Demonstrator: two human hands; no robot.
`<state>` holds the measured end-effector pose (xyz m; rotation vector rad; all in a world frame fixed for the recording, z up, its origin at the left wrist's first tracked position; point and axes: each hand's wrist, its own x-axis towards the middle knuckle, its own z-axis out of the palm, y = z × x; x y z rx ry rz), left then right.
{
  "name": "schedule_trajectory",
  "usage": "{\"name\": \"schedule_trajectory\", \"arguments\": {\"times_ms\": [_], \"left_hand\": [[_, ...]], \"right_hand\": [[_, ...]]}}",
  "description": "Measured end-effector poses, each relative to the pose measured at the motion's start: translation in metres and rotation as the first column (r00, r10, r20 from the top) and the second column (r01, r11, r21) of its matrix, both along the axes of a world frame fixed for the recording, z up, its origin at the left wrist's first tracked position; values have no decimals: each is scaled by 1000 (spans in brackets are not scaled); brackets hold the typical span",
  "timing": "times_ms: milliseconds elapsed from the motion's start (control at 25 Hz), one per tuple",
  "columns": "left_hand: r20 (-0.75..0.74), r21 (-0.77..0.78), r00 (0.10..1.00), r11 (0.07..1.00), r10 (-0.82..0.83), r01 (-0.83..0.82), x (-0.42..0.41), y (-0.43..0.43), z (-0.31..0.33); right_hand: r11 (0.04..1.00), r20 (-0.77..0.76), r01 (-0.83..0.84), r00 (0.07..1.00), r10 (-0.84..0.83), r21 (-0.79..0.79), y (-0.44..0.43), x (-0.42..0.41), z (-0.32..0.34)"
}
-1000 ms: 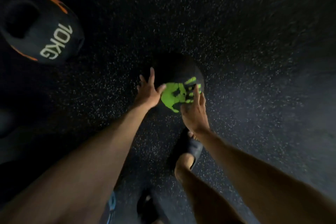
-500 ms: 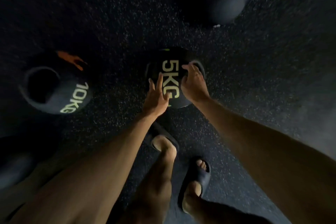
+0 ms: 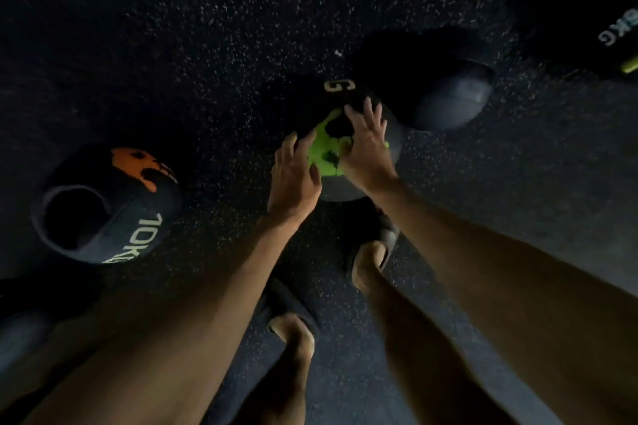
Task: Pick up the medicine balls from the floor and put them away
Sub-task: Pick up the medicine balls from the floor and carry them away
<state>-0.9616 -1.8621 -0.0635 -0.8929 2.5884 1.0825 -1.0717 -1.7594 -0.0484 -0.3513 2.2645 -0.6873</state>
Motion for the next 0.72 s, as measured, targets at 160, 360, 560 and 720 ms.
{"name": "schedule_trajectory", "arguments": {"times_ms": [160,360,560,720], "left_hand": [[41,-36,998,998,51,-50,-30,10,-8],[-50,-62,995,995,81,-84,-88,1,-9],[33,-24,998,999,47,-46,-115,-27,-7],[98,-21,993,998,59,-57,-122,-48,8]], "right_hand": [[996,-173,7,985,-22,-87,-10,-65,-4],[992,-281,-124,952,121,9,8,-60,-13],[978,-149,-208,967,208,16,2,-71,-20],[970,-134,-231,962,240,75,-13,-86,-5]]}}
